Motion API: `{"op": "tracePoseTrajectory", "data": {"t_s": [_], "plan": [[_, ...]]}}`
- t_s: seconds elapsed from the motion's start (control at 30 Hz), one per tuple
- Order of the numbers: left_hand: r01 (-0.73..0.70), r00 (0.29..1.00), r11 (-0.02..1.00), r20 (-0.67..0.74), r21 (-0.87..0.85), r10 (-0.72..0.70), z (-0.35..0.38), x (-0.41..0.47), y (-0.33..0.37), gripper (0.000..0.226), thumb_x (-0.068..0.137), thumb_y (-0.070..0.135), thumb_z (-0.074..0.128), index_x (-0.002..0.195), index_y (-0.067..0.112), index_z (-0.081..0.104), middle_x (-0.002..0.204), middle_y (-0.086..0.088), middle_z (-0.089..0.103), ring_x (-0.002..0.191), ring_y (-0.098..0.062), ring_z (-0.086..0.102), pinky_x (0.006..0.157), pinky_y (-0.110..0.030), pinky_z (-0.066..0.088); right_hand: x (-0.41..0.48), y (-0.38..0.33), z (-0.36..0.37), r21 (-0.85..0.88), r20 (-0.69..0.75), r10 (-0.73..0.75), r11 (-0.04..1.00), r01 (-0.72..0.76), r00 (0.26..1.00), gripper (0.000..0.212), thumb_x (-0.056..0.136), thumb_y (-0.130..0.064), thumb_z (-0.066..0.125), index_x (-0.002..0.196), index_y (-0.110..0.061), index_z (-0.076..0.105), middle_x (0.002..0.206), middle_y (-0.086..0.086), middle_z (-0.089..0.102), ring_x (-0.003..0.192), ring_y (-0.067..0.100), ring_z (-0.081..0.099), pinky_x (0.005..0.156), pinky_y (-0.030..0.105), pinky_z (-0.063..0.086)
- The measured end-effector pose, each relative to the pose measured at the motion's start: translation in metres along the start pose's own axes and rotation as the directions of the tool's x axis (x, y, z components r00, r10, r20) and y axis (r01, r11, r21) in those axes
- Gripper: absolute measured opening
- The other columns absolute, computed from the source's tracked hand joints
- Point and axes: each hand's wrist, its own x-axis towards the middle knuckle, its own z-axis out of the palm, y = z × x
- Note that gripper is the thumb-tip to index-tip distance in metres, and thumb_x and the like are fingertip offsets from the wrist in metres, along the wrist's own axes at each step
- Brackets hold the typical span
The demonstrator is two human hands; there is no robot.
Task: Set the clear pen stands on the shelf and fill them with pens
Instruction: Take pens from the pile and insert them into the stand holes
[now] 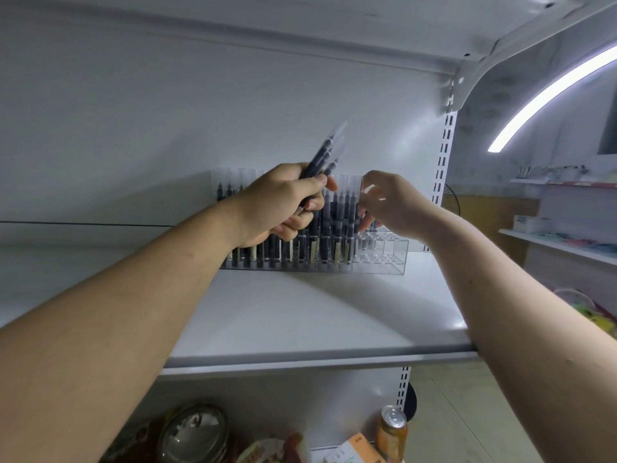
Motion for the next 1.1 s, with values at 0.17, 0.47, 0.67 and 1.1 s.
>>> {"op": "tracePoseTrajectory", "data": {"t_s": [0.17, 0.47, 0.67, 1.1], "plan": [[0.005, 1.0, 0.999, 0.0, 0.038, -0.005, 0.0, 0.0, 0.0, 0.025, 0.115, 0.023, 0.04, 0.122, 0.006, 0.057, 0.076, 0.001, 0.041, 0.053, -0.011, 0.027, 0.044, -0.025, 0.021, 0.002, 0.002, 0.001, 0.011, -0.008, 0.043, 0.999, -0.043, 0.999, 0.011, 0.107, -0.017, 0.057, 0.103, -0.013, 0.066, 0.084, 0.006, 0.078, 0.069, 0.016, 0.079, 0.078, 0.062, 0.058], [-0.029, 1.0, 1.0, 0.003, -0.002, 0.029, 0.003, 0.0, 0.0, 0.026, 0.114, 0.014, 0.046, 0.121, 0.001, 0.067, 0.081, -0.001, 0.058, 0.063, -0.012, 0.039, 0.054, -0.03, 0.027, 0.008, -0.004, -0.013, 0.219, -0.433, -0.025, 0.967, 0.132, 0.901, 0.005, 0.101, -0.016, 0.066, 0.098, -0.013, 0.069, 0.073, 0.002, 0.07, 0.055, 0.018, 0.064, 0.054, 0.025, 0.048], [-0.038, 0.999, 0.998, 0.01, 0.04, 0.037, 0.009, -0.003, 0.005, 0.028, 0.114, 0.013, 0.046, 0.124, -0.003, 0.066, 0.066, 0.01, 0.063, 0.054, -0.004, 0.048, 0.045, -0.014, 0.036, -0.002, -0.018, -0.019, 0.748, -0.124, -0.065, 0.649, 0.136, 0.99, 0.012, 0.102, -0.011, 0.062, 0.106, -0.006, 0.072, 0.08, 0.012, 0.067, 0.051, 0.023, 0.053, 0.049, 0.026, 0.033], [-0.012, 1.0, 0.986, 0.012, 0.164, 0.01, 0.004, -0.003, 0.002, 0.028, 0.113, 0.029, 0.048, 0.125, 0.014, 0.069, 0.091, -0.004, 0.074, 0.061, -0.018, 0.058, 0.05, -0.03, 0.046, 0.003, -0.015, -0.02, 0.829, -0.154, -0.038, 0.539, 0.15, 0.987, 0.012, 0.102, -0.01, 0.064, 0.098, 0.001, 0.064, 0.092, 0.02, 0.073, 0.081, 0.03, 0.073, 0.062, 0.027, 0.051]]}}
